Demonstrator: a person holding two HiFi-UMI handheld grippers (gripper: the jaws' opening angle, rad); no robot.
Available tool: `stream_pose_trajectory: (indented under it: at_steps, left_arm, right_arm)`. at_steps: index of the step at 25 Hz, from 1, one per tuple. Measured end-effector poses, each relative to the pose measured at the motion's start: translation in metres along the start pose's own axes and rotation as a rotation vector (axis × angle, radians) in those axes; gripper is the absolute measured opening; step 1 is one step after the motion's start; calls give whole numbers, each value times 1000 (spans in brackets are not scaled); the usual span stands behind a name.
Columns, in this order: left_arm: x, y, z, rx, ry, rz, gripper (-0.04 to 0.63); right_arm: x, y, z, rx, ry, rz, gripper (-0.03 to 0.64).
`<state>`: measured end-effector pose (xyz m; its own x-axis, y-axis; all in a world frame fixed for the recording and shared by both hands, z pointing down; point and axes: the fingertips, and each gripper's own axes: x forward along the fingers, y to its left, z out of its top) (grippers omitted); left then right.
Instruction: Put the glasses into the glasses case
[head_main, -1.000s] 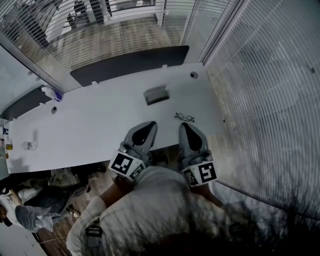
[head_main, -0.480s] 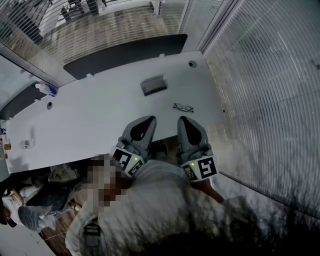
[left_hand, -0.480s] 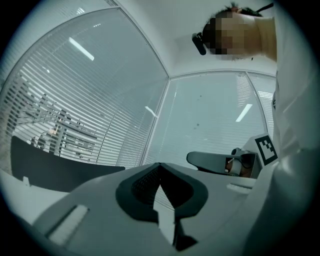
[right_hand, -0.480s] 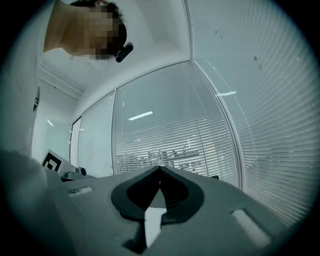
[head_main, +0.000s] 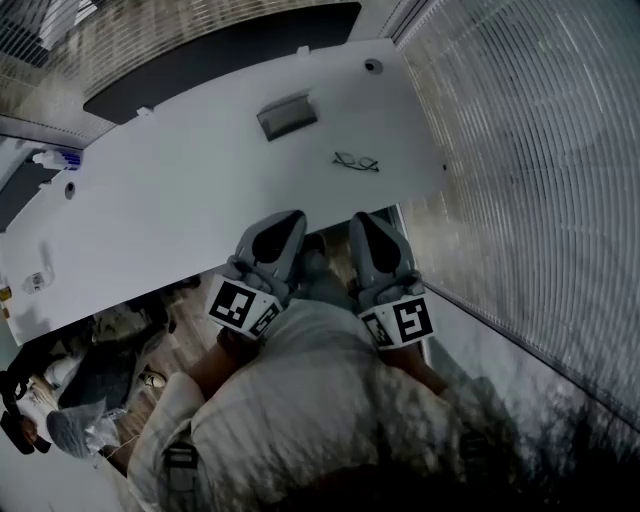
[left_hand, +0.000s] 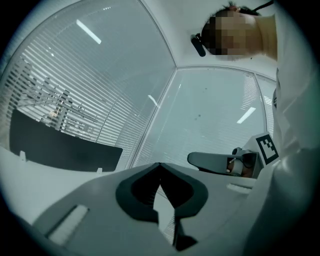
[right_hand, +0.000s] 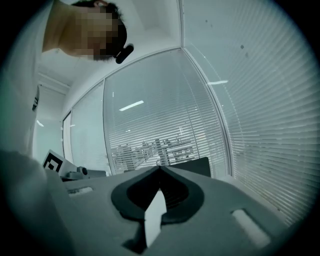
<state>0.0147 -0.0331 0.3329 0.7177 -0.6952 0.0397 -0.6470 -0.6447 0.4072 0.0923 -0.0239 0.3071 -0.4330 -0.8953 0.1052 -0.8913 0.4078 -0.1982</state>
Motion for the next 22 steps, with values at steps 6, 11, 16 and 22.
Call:
stream_pose_trajectory:
  at_steps: [6, 11, 16, 22]
  left_arm:
    - [6, -7, -31, -48, 58, -10, 1]
    - [11, -8, -38, -35, 73, -11, 2]
    - [27, -8, -42, -11, 87, -22, 2]
    - [54, 6, -70, -30, 109, -14, 2]
  right_arm:
    - [-14, -12, -27, 47, 59, -38, 2]
    - [-16, -13, -32, 41, 68, -41, 2]
    - [-12, -30, -39, 0, 97, -60, 2]
    - [6, -58, -61, -52, 153, -31, 2]
